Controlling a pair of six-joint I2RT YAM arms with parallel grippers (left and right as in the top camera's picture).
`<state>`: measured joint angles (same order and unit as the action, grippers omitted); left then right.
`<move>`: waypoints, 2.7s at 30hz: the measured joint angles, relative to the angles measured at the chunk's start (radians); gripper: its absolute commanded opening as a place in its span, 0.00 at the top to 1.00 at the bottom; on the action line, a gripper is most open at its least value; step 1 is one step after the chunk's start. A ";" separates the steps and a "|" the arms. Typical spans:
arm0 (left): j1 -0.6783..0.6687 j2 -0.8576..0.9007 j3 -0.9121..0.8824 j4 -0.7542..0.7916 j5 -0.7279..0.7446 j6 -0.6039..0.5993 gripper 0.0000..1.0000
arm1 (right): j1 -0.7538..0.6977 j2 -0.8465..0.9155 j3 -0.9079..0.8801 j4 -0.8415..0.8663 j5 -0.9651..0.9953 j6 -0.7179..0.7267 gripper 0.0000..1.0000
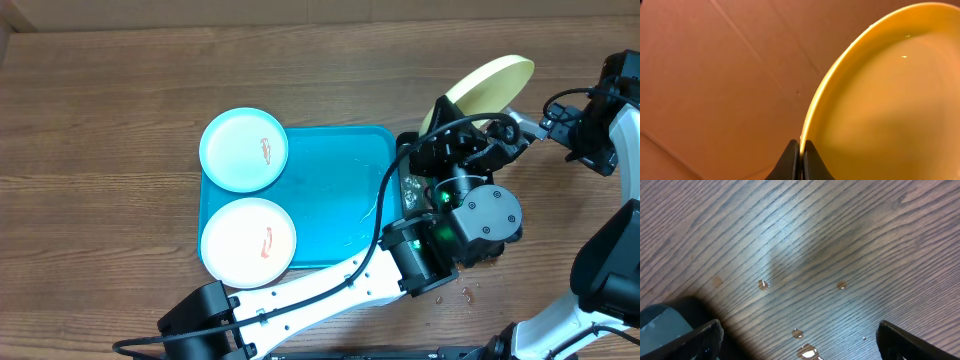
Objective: Clean dirty plates on tray and stack at the side
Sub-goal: 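Lift yellow plate with left gripper and carry it to the left, then lower yellow plate onto table left of tray and release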
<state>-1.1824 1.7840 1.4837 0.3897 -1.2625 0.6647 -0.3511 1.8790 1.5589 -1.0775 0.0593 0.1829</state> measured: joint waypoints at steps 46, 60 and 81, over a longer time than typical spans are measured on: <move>1.091 -0.004 0.008 -1.159 1.506 -1.175 0.96 | 0.000 0.000 0.001 0.000 0.000 0.000 0.00; 1.827 -0.004 0.008 -1.343 1.535 -1.121 0.96 | 0.000 0.000 0.001 0.000 0.000 0.000 0.00; 1.771 -0.003 -0.272 -0.984 1.291 -1.080 0.96 | 0.000 0.000 0.001 0.000 0.000 0.000 0.00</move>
<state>0.5888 1.7805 1.2114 -0.5945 0.0284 -0.4152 -0.3511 1.8790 1.5597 -1.0779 0.0589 0.1825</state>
